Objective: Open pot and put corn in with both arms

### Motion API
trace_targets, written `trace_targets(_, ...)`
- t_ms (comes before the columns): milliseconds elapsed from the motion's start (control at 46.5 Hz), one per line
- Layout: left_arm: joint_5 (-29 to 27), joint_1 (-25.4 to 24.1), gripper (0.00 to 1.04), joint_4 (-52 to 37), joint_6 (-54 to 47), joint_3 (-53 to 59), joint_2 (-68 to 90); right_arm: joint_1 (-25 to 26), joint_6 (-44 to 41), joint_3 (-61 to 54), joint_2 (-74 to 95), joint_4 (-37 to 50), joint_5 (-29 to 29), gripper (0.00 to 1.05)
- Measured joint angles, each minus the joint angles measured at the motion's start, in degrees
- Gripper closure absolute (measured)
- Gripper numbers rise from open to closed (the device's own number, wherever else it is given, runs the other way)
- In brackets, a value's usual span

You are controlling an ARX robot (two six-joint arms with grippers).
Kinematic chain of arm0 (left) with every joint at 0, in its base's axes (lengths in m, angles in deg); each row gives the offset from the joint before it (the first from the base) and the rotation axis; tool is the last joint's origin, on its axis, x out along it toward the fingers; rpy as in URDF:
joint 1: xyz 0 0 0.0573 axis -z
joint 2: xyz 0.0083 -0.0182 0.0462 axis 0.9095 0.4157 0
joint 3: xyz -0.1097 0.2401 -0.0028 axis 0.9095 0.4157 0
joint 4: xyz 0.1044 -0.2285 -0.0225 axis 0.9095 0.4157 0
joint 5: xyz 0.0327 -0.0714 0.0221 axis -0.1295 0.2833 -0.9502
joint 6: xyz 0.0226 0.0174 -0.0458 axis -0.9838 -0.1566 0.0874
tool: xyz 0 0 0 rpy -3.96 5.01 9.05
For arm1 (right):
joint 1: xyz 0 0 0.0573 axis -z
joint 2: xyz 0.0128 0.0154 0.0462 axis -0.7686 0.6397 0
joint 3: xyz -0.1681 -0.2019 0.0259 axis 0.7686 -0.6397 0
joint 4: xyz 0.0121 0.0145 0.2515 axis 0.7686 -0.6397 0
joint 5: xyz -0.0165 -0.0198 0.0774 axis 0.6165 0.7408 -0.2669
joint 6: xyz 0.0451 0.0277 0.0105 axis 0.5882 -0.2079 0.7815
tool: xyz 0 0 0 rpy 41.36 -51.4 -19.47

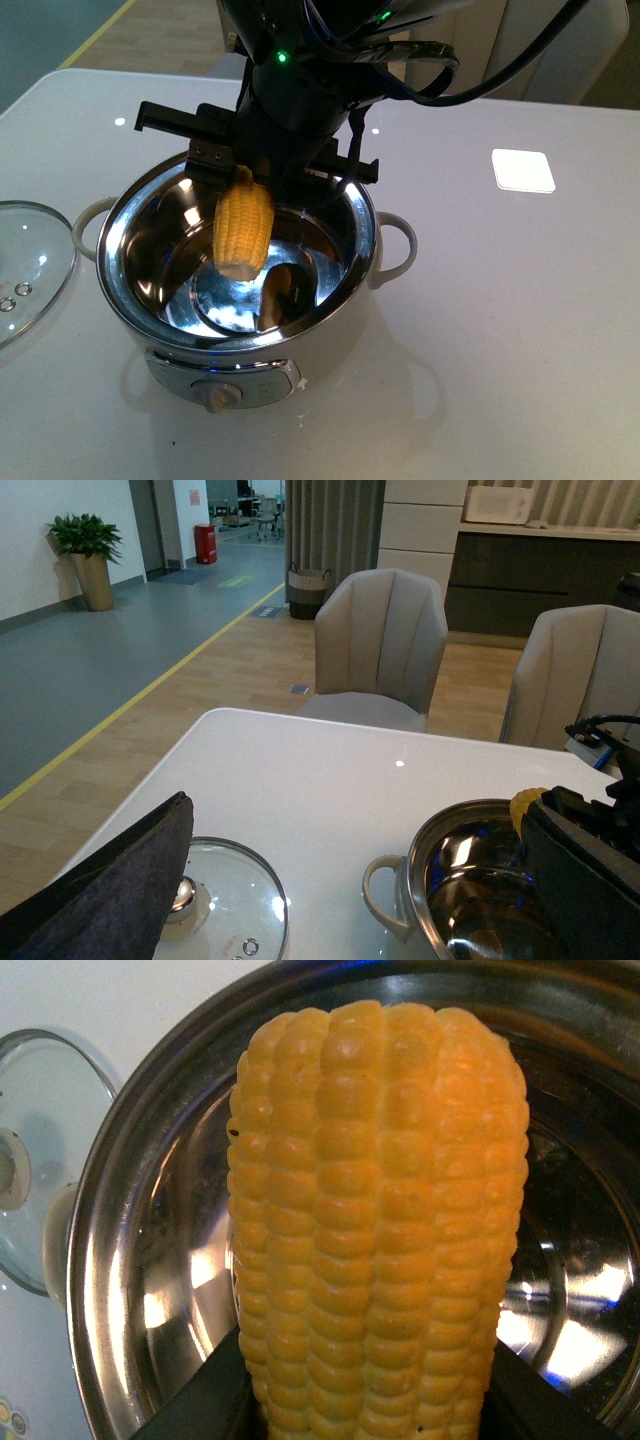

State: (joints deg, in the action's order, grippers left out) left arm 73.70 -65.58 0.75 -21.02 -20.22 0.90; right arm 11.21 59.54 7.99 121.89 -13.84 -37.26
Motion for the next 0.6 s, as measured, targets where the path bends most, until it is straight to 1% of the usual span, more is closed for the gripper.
trace_targets(43, 0.0, 0.0, 0.07, 0.0, 0.0, 0.0, 0.0, -0.1, 0.0, 0.0, 0.1, 0.0, 0.0, 0.61)
trace_targets(86, 0.0, 0.0, 0.07, 0.0, 0.0, 0.0, 0.0, -0.1, 0.0, -0.1, 0.1, -0.1, 0.2, 0.53)
trace_targets(193, 0.0, 0.0, 0.07, 0.0, 0.0, 0.0, 0.0, -0.3, 0.0, -0.1, 0.2, -0.3, 0.2, 0.41)
trace_targets(279, 0.0, 0.0, 0.07, 0.0, 0.0, 0.0, 0.0, -0.4, 0.0, -0.1, 0.3, -0.4, 0.2, 0.39)
trace_targets(365, 0.0, 0.0, 0.07, 0.0, 0.0, 0.0, 0.0, -0.6, 0.1, -0.1, 0.3, -0.4, 0.3, 0.31)
trace_targets(473, 0.0, 0.0, 0.07, 0.0, 0.0, 0.0, 0.0, -0.7, 0.4, -1.9, 0.0, 0.9, 0.3, 0.26)
trace_targets(602, 0.0, 0.0, 0.07, 0.0, 0.0, 0.0, 0.0, 0.7, 1.5, -6.3, -2.5, 4.5, 0.6, 0.26)
